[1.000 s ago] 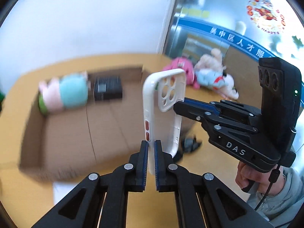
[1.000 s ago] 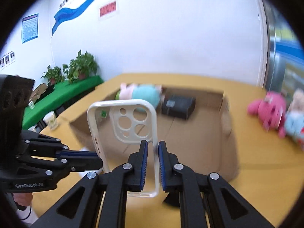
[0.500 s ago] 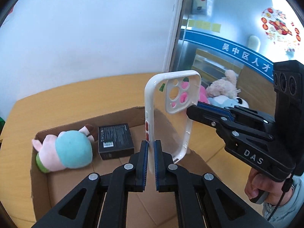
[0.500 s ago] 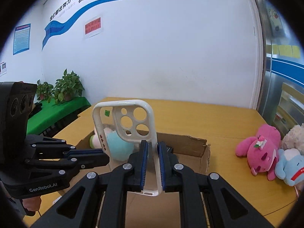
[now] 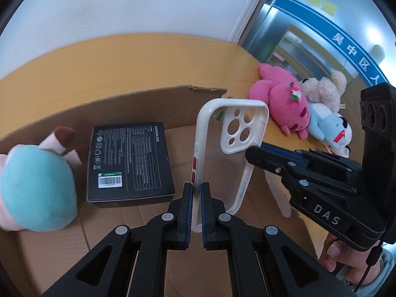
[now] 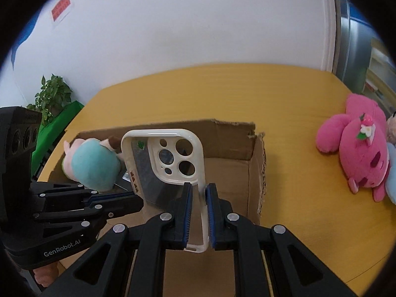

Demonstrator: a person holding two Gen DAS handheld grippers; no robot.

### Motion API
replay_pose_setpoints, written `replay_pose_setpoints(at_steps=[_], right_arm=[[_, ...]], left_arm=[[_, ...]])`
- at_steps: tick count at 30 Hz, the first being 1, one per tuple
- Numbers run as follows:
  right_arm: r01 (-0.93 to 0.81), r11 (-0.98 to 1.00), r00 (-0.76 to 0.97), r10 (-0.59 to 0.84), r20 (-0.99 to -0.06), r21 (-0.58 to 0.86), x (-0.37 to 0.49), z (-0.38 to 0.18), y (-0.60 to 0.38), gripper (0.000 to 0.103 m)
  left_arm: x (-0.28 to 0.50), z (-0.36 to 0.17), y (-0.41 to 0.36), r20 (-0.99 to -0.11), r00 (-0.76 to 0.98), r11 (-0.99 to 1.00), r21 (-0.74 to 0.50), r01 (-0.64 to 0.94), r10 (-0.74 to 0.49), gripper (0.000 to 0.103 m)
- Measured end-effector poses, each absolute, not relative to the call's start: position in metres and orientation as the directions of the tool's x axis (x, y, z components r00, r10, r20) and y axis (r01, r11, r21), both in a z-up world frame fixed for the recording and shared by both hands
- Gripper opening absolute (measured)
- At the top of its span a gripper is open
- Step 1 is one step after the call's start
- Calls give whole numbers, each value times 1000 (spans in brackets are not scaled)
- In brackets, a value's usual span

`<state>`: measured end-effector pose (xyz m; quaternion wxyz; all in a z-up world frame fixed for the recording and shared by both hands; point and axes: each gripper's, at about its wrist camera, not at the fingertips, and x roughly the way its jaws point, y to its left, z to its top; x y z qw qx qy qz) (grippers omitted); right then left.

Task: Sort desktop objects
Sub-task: 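Carry the phone case into the cardboard box and open the left gripper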

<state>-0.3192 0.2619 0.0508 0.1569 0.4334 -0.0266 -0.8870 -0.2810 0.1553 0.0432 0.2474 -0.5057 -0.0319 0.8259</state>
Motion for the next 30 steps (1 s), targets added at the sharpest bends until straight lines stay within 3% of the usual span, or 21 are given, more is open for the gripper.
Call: replay_pose_setpoints(at_steps=[11,21,24,26,28,29,30], right_arm=[[166,-974,-451,-216,-866,156,-356,12,253,11],[112,-983,-468,-181,-865,145,-342,7,253,12],[134,-978,-513,-208,-833,162,-326,27,256,32],[148,-978,-550,-203,-810,145,-312,43,253,61],[155,-982,-590,-178,-787,106,-288,58,253,77],[146,-985,-609,-164,-776,93,-277,64,254,80],[141,-985,-626,-163,-763,95,-264,69,255,80]], left_arm=[[-310,14,171,-882,-297,-905,-262,-336,366,2],[-311,17,171,-885,-312,-915,-241,-325,344,5],[-303,34,156,-865,-355,-919,-251,-304,354,10],[-289,57,141,-832,-435,-927,-228,-297,344,31],[-269,81,127,-793,-547,-954,-142,-263,269,52],[-255,95,119,-757,-613,-965,-91,-244,226,64],[-238,108,109,-710,-673,-970,-59,-235,206,70]])
